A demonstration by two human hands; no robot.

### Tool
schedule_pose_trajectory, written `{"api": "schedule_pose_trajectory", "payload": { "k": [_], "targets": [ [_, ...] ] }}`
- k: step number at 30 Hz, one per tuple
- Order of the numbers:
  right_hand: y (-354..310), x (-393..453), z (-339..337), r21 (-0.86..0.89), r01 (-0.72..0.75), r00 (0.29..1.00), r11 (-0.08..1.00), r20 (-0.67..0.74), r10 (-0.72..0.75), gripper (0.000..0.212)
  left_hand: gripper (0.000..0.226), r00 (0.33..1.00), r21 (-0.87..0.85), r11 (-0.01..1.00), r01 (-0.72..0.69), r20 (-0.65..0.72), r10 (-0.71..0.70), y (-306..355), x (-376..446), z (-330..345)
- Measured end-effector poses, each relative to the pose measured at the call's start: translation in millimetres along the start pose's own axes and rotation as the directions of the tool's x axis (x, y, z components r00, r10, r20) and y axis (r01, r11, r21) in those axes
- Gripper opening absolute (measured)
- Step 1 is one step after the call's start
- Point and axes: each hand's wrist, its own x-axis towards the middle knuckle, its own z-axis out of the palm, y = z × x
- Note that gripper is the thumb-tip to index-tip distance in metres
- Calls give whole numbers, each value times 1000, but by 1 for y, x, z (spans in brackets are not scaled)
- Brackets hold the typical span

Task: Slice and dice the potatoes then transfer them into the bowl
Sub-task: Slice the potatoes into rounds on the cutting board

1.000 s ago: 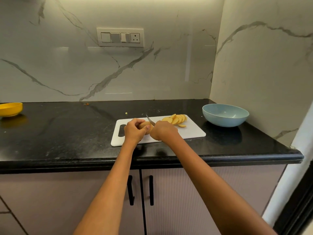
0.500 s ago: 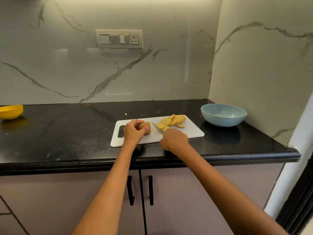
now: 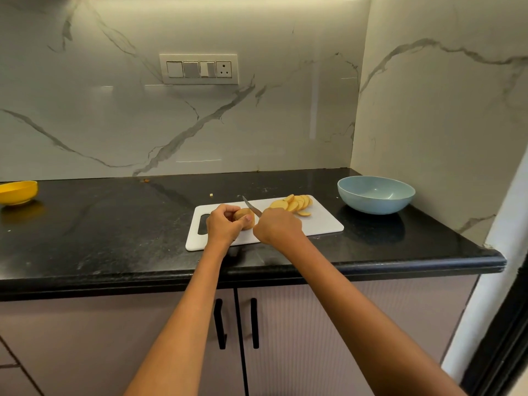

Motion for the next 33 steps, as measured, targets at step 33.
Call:
{"api": "schedule_pose_trajectory", "payload": {
  "k": [33],
  "targets": [
    [-8,6,12,-3,16,994,1000,108,-16,34,31,1000,-24,999,-27,6,27,1,-2,-3]
  ]
}}
